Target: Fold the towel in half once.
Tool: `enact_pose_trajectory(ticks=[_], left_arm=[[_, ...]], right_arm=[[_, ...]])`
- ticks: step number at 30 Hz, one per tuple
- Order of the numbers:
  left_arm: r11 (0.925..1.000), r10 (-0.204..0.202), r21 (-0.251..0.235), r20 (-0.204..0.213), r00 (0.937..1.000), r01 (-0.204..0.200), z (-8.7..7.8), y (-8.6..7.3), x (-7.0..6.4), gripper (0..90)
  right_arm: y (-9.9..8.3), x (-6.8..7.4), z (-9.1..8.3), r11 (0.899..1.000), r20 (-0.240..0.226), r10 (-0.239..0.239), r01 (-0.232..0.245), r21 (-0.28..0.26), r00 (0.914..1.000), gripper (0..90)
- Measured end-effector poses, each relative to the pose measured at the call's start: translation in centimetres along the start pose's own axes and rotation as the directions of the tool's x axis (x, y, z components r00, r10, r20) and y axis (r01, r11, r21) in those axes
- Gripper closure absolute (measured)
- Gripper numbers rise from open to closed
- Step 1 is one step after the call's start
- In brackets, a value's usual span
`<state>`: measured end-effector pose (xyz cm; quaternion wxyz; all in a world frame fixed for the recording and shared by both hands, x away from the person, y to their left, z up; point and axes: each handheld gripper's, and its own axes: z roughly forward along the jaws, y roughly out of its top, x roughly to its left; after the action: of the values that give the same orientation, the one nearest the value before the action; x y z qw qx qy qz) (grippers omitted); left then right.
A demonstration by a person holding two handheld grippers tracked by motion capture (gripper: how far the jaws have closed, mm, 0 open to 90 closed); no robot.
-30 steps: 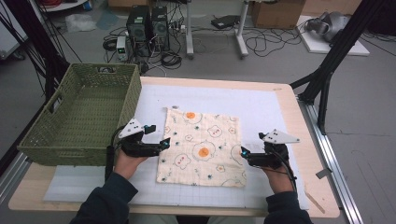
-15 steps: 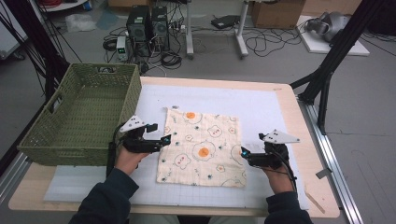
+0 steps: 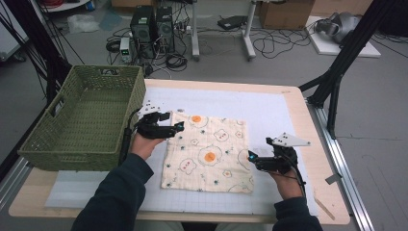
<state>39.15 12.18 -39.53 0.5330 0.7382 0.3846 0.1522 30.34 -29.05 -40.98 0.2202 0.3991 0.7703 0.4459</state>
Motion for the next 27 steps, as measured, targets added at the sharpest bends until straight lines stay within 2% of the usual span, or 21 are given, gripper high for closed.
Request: enact_pose_trajectory(ticks=[4,6,11,17,22,25,27], left_arm=[[0.9991,0.010,0.040,-0.005,0.9999,-0.010,1.1,0.5,0.4,27.6],[0.9985,-0.010,0.054,-0.006,0.9999,0.010,1.7,0.8,0.8,27.7],[0.9966,-0.002,0.083,-0.054,0.9985,0.006,2.9,1.3,2.0,30.1],[0.9908,-0.003,0.134,-0.121,0.9927,0.020,4.1,1.3,3.1,36.9],[0.9772,0.022,0.212,-0.173,0.9847,0.015,5.7,0.6,4.0,39.0],[0.9711,0.029,0.238,-0.193,0.9807,0.018,6.5,0.0,4.2,39.8],[0.9643,0.046,0.265,-0.204,0.9779,0.010,7.0,-0.4,4.3,41.4]], right_arm=[[0.0,0.0,0.1,1.000,-0.004,-0.002,0.002,0.005,1.0000,11.5],[0.0,0.0,0.1,1.000,-0.007,0.009,-0.009,0.004,0.9999,11.5],[-0.1,0.1,0.1,1.000,-0.009,0.014,-0.014,0.008,0.9999,11.5],[-0.2,0.0,0.0,1.000,-0.014,0.024,-0.024,0.013,0.9996,11.5],[-0.3,-0.4,-0.2,0.999,-0.009,0.041,-0.041,0.015,0.9991,11.5],[-0.3,-0.5,-0.3,0.999,-0.008,0.040,-0.039,0.012,0.9992,11.5],[-0.3,-0.5,-0.2,0.999,-0.013,0.042,-0.042,0.015,0.9990,11.5]])
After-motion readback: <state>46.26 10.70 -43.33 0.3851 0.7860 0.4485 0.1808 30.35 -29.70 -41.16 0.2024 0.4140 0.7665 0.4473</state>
